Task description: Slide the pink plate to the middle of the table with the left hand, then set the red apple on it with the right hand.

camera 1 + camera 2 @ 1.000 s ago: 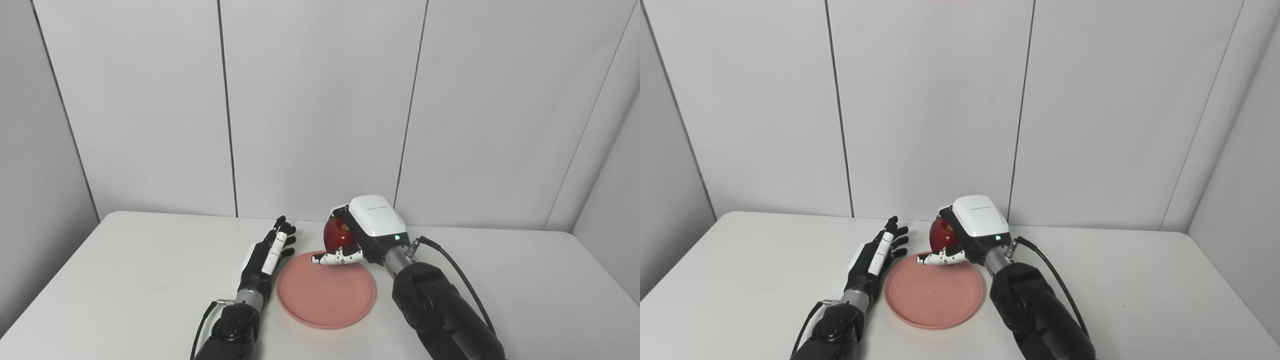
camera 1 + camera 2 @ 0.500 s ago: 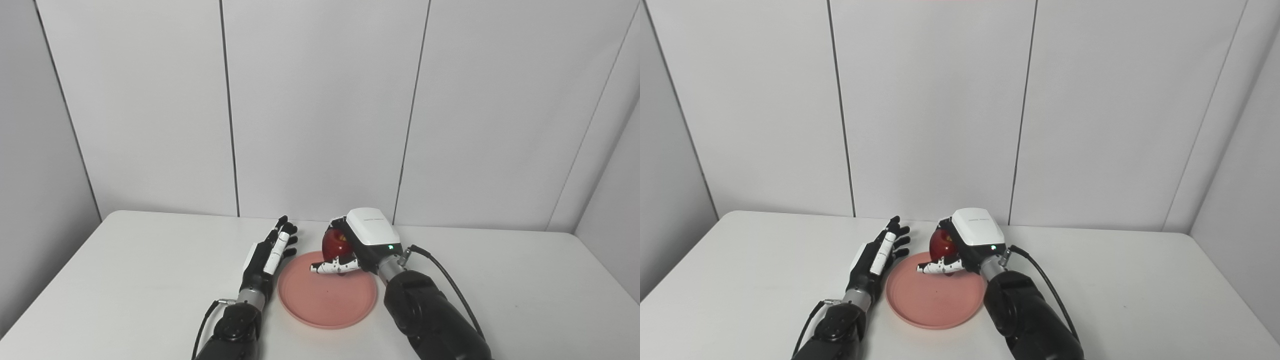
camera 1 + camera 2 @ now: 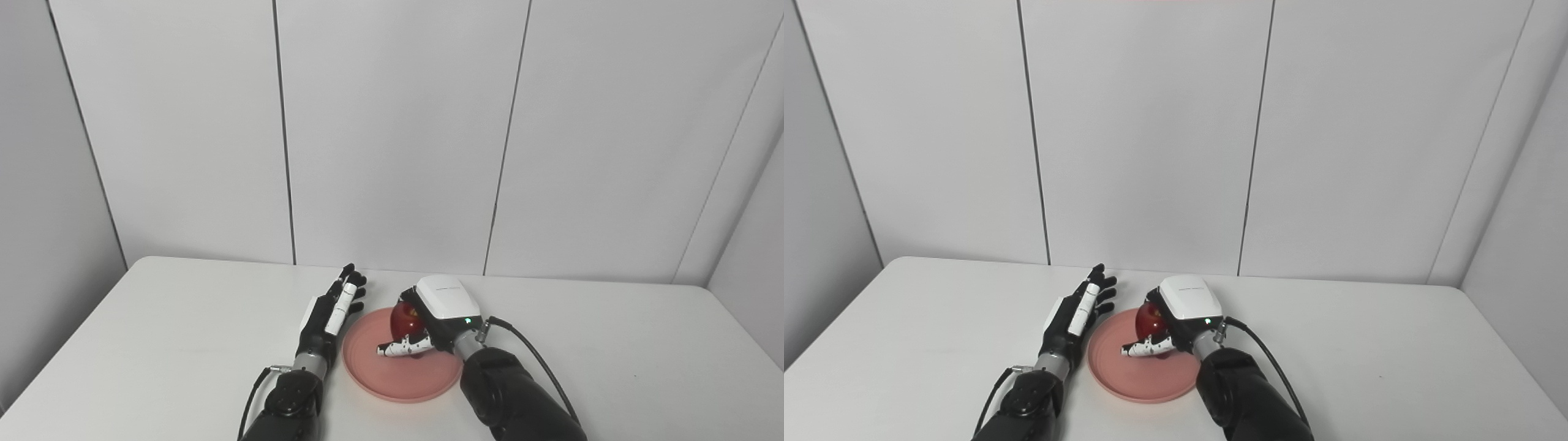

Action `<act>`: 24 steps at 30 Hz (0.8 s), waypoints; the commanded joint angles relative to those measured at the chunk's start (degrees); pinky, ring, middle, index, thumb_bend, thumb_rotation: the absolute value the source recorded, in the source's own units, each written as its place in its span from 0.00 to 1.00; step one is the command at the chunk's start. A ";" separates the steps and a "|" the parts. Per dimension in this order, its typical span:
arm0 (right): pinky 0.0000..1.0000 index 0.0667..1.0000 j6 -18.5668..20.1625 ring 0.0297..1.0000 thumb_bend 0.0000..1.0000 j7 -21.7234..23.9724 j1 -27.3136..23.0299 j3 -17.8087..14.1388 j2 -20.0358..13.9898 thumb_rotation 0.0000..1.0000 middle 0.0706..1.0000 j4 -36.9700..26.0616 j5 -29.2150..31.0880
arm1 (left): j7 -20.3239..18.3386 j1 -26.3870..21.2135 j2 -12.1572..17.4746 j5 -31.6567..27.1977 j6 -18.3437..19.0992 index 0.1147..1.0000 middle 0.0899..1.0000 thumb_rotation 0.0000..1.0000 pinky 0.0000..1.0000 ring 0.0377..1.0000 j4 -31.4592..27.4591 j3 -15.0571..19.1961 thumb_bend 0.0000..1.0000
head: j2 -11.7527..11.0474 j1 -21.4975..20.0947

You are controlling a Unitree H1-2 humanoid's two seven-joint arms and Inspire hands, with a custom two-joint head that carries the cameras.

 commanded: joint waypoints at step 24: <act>0.23 0.49 -0.08 0.29 0.73 -1.53 -2.86 2.06 -0.56 0.71 0.36 -0.89 0.02 | 1.33 3.69 -0.37 0.53 4.81 0.91 0.88 0.90 0.86 0.89 4.87 0.43 0.79 | 0.29 0.01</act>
